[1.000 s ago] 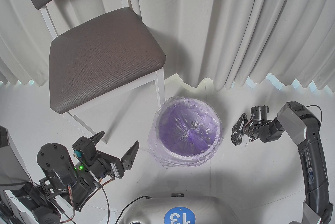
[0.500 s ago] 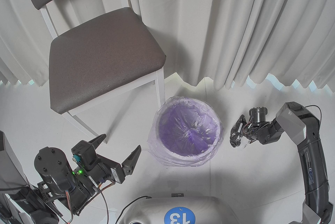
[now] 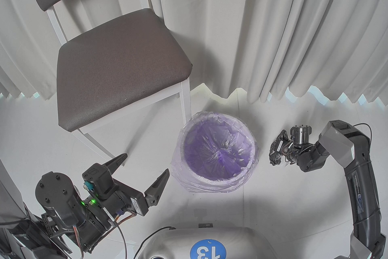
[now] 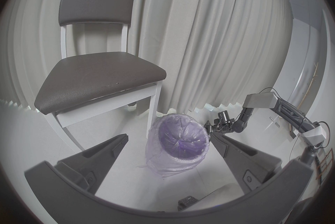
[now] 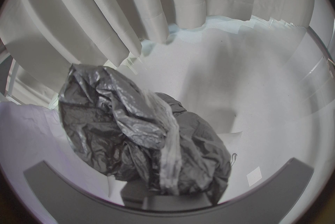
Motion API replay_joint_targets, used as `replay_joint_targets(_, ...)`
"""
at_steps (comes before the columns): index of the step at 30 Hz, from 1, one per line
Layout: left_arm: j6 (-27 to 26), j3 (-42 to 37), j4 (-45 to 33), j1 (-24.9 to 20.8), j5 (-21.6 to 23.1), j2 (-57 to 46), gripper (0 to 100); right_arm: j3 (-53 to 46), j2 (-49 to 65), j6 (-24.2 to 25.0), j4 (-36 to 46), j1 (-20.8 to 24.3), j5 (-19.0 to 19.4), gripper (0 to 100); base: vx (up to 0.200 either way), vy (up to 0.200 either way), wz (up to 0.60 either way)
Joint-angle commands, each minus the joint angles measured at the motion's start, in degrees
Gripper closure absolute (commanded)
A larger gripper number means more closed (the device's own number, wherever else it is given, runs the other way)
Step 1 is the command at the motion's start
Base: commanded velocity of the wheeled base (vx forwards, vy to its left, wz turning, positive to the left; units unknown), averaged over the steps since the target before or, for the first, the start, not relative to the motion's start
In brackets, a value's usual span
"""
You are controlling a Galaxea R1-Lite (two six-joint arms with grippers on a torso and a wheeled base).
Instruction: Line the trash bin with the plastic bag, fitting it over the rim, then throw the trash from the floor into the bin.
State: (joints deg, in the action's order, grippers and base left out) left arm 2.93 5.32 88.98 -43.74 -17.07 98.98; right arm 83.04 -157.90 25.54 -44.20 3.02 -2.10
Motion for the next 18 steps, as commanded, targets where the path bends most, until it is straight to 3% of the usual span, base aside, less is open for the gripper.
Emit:
replay_joint_targets(1,-0.03,0.4,1.02,-1.0,0.02,-0.54,0,0.01,-0.12,0.21,0.26,0.14,-0.01,100,0.0,0.0,0.0)
replay_joint_targets(7,-0.03,0.22,1.02,-2.14,0.02,-0.36,0,0.45,0.14,-0.4,2.63,0.32,-0.19,100,0.0,0.0,0.0)
replay_joint_targets(14,-0.55,0.22,1.02,-1.52,0.02,-0.27,0,-2.1,1.81,-11.48,-0.27,0.84,-0.72,100,0.0,0.0,0.0)
replay_joint_targets(18,-1.61,0.13,1.02,-1.0,0.02,-0.45,0,-8.51,9.19,-16.49,-8.0,1.9,-0.54,100,0.0,0.0,0.0)
